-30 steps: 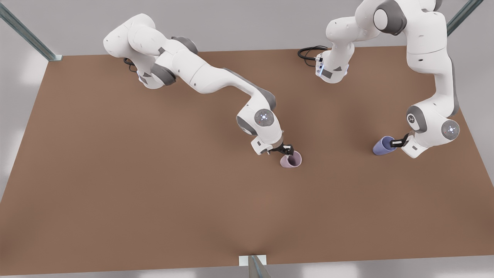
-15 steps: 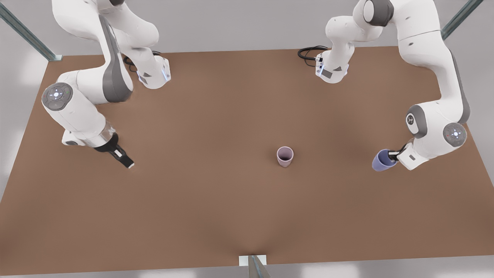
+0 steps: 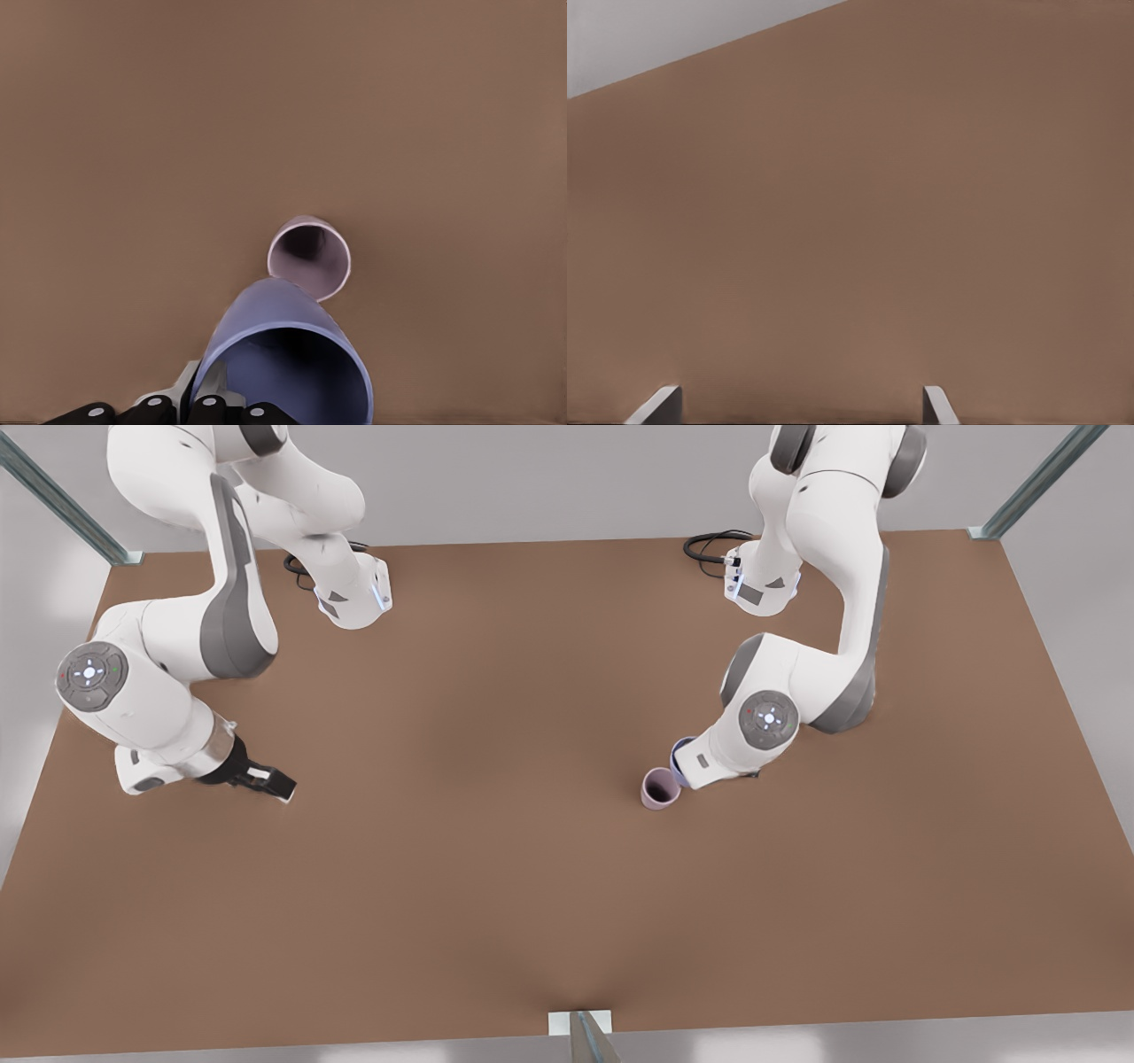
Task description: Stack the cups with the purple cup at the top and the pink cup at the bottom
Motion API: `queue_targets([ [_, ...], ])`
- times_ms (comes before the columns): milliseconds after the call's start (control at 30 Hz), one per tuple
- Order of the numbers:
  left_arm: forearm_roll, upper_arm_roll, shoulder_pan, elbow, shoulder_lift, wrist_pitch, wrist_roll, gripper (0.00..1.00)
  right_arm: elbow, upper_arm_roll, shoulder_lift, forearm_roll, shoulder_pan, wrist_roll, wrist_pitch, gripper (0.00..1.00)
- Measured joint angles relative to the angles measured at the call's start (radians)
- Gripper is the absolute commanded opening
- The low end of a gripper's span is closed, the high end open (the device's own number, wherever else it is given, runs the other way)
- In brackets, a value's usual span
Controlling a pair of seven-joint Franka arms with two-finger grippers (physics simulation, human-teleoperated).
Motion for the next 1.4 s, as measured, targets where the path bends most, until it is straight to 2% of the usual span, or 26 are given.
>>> queue_targets([
  [567, -0.057, -0.035, -0.003, -0.001, 0.078, 0.072, -0.286, 0.21, -0.007, 0.001, -0.009, 0.002, 0.016, -0.35, -0.003, 1.0],
  [1400, -0.045, -0.035, 0.005, -0.026, 0.094, 0.099, -0.411, 0.21, -0.001, 0.001, -0.006, 0.004, 0.016, -0.516, -0.012, 1.0],
])
